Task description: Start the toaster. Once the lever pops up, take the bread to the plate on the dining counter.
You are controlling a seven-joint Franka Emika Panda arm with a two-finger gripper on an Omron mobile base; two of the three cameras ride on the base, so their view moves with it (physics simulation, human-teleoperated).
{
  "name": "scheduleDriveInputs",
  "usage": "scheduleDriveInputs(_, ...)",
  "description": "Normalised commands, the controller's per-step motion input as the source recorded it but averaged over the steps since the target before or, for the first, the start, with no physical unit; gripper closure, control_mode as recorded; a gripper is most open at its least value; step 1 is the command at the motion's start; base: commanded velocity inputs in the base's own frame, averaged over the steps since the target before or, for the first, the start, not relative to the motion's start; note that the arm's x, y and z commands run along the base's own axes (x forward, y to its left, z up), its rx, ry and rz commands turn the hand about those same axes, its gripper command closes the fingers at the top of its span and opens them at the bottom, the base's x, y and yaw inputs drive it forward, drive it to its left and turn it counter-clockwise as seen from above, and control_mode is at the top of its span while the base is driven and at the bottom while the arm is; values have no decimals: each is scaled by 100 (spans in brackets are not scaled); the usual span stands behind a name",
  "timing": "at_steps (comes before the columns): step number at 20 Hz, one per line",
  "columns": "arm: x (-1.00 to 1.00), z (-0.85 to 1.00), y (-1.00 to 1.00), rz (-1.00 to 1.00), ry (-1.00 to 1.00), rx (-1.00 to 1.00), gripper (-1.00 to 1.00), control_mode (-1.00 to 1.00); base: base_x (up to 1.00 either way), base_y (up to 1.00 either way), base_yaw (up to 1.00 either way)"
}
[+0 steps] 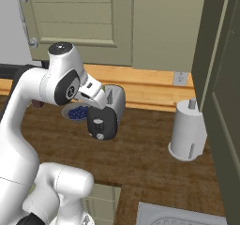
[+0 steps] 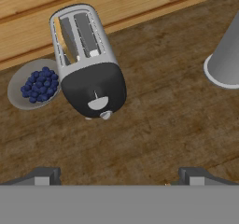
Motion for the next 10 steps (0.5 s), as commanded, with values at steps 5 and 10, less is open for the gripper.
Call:
scheduleDriveInputs(5, 0, 0, 0, 0, 0, 0, -100, -100, 0, 0, 0)
scheduleDriveInputs(10, 0, 0, 0, 0, 0, 0, -100, -100, 0, 0, 0)
